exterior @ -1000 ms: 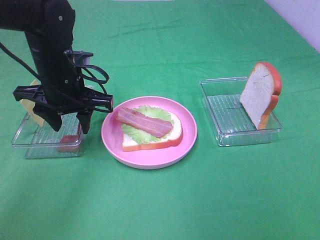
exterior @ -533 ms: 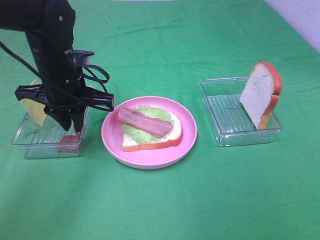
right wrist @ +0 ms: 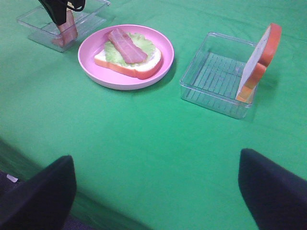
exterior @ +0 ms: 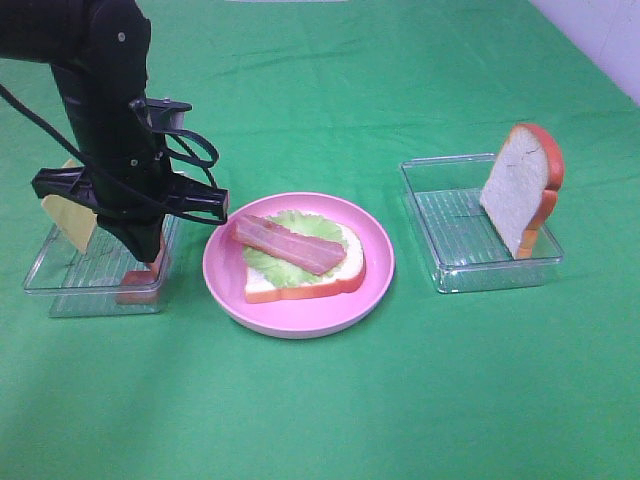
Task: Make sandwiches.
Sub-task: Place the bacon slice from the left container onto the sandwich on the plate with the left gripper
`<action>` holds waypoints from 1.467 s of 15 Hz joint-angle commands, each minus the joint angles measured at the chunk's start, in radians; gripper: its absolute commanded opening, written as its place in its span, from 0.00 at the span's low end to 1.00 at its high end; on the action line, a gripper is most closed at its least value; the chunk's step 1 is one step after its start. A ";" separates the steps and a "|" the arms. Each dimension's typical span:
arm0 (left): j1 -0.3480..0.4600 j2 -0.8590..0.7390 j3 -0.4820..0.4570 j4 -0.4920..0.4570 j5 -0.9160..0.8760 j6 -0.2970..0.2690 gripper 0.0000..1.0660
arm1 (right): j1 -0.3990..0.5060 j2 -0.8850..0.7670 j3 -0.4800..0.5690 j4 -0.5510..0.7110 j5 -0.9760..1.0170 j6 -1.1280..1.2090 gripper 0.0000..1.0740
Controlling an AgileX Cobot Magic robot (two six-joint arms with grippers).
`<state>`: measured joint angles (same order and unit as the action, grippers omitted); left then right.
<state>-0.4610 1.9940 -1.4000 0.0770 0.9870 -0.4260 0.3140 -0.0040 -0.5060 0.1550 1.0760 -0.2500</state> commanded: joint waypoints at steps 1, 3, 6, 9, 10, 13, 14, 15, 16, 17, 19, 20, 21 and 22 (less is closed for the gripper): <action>0.004 -0.027 0.008 -0.017 -0.002 0.020 0.00 | -0.003 -0.023 0.002 -0.002 -0.006 -0.008 0.79; 0.004 -0.108 -0.006 -0.040 0.009 0.030 0.00 | -0.003 -0.023 0.002 -0.002 -0.006 -0.008 0.79; 0.004 -0.179 -0.036 -0.126 0.008 0.104 0.00 | -0.003 -0.023 0.002 -0.002 -0.006 -0.008 0.79; 0.004 -0.207 -0.108 -0.347 -0.077 0.278 0.00 | -0.003 -0.023 0.002 -0.002 -0.006 -0.008 0.79; 0.004 -0.207 -0.111 -0.433 -0.121 0.330 0.00 | -0.003 -0.023 0.002 -0.002 -0.006 -0.008 0.79; 0.001 -0.175 -0.111 -0.697 -0.175 0.477 0.00 | -0.003 -0.023 0.002 -0.002 -0.006 -0.008 0.79; 0.001 -0.153 -0.111 -0.761 -0.176 0.523 0.00 | -0.003 -0.023 0.002 -0.002 -0.006 -0.008 0.79; 0.001 -0.143 -0.111 -0.792 -0.176 0.541 0.00 | -0.003 -0.023 0.002 -0.002 -0.006 -0.008 0.79; 0.001 -0.112 -0.111 -0.850 -0.176 0.582 0.00 | -0.003 -0.023 0.002 -0.002 -0.006 -0.008 0.79; 0.001 -0.078 -0.111 -0.902 -0.176 0.618 0.00 | -0.003 -0.023 0.002 -0.002 -0.006 -0.008 0.79; 0.001 0.025 -0.111 -1.035 -0.169 0.710 0.00 | -0.003 -0.023 0.002 -0.002 -0.006 -0.008 0.79; 0.001 0.036 -0.111 -1.052 -0.169 0.730 0.00 | -0.003 -0.023 0.002 -0.002 -0.006 -0.008 0.79; 0.001 0.062 -0.111 -1.069 -0.168 0.775 0.00 | -0.003 -0.023 0.002 -0.002 -0.006 -0.008 0.79; 0.001 0.079 -0.111 -1.067 -0.164 0.808 0.00 | -0.003 -0.023 0.002 -0.002 -0.006 -0.008 0.79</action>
<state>-0.4610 2.0700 -1.5060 -0.9680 0.8260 0.3600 0.3140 -0.0040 -0.5060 0.1550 1.0760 -0.2500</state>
